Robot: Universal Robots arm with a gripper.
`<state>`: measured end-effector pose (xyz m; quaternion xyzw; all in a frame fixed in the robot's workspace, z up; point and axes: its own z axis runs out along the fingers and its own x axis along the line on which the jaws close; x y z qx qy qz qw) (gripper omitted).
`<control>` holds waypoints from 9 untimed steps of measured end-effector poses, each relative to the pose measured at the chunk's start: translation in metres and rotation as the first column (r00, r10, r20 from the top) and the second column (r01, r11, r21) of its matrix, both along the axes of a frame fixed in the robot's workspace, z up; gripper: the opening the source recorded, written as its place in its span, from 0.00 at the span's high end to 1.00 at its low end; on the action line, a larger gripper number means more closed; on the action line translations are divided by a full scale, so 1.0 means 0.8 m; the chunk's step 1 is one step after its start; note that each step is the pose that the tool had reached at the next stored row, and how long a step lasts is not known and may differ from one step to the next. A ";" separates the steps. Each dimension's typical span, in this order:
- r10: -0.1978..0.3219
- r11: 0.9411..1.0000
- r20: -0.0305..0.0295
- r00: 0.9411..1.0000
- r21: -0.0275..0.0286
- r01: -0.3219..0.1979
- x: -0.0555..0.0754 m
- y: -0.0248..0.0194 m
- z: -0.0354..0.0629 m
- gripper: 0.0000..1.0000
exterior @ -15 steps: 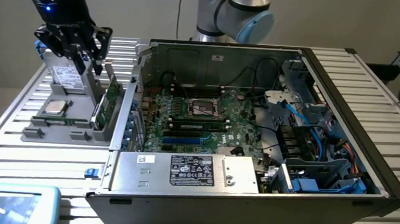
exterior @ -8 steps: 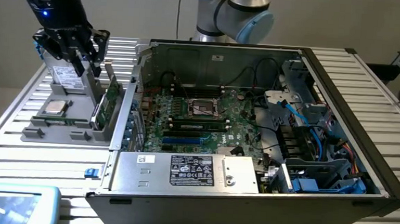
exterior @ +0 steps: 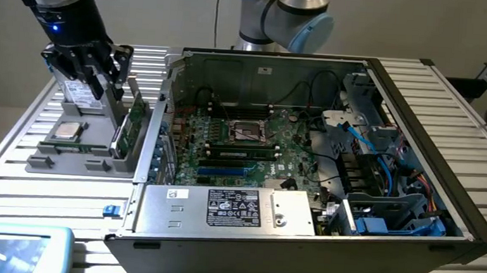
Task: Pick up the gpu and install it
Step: 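Pick up the gpu and move the gpu toward the slot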
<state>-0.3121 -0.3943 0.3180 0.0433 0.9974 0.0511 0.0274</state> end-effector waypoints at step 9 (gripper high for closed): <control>-0.031 0.999 0.000 1.000 0.004 0.031 0.000 -0.0048 -0.021 0.56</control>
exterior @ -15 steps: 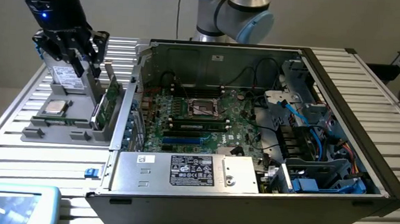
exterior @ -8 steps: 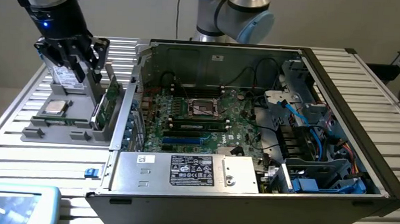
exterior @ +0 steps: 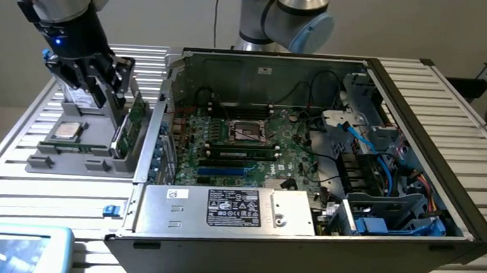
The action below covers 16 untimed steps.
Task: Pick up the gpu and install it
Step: 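Pick up the gpu and move the gpu toward the slot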
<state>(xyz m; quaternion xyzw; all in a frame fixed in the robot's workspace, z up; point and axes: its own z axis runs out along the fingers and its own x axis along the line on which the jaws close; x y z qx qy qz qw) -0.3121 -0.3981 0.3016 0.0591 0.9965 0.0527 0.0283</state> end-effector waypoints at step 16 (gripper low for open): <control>0.000 1.000 0.016 1.000 0.005 0.000 -0.001 0.0029 -0.027 0.56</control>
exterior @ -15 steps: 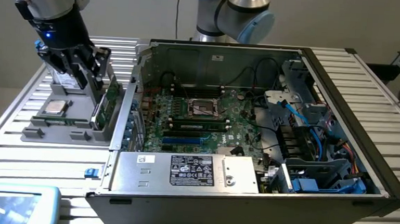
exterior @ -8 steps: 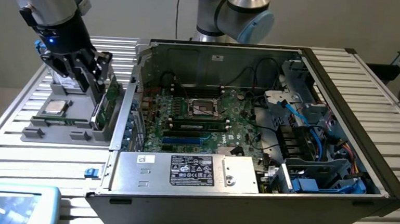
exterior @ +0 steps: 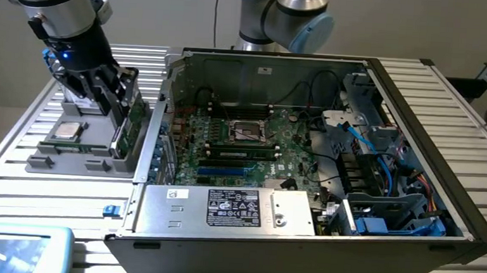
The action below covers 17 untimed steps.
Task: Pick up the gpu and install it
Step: 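Pick up the gpu and move the gpu toward the slot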
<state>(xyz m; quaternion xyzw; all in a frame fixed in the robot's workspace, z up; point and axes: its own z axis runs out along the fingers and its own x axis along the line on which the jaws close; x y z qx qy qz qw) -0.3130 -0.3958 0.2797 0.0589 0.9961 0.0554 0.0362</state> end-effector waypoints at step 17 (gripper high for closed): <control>0.042 0.999 0.015 0.999 0.000 -0.042 -0.002 0.0022 -0.037 0.56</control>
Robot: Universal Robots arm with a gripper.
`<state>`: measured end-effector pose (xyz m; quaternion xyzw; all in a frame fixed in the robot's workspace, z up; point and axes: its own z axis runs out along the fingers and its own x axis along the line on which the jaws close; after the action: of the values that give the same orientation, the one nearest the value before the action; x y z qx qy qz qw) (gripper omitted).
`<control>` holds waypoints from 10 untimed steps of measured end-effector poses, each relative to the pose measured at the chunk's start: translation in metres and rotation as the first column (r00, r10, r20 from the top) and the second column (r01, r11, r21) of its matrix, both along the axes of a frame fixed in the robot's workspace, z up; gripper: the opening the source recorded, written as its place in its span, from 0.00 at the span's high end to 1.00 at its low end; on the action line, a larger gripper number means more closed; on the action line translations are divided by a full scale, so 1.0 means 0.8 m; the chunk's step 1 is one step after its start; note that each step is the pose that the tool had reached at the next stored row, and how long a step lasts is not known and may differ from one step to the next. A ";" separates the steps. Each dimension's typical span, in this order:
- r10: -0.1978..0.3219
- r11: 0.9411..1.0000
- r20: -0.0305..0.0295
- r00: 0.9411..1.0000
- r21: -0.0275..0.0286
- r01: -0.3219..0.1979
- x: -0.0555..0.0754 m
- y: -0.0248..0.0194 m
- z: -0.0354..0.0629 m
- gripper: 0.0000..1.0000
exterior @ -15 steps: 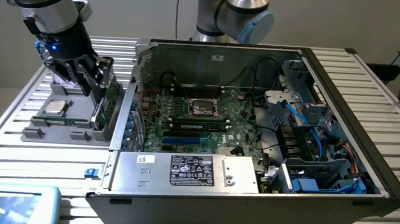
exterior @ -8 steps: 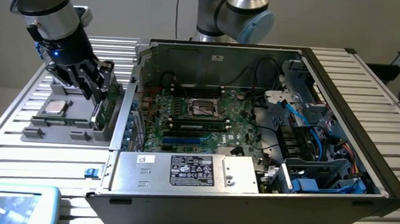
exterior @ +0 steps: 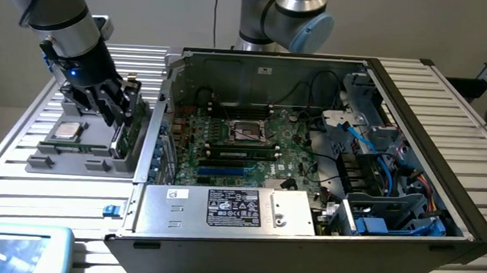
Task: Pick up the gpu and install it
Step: 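Pick up the gpu and move the gpu toward the slot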
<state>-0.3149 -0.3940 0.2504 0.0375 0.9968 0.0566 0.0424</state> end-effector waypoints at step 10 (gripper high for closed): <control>0.002 1.000 0.000 1.000 0.000 -0.002 0.002 0.0012 -0.015 0.56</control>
<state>-0.3131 -0.3931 0.2386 0.0367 0.9968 0.0567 0.0424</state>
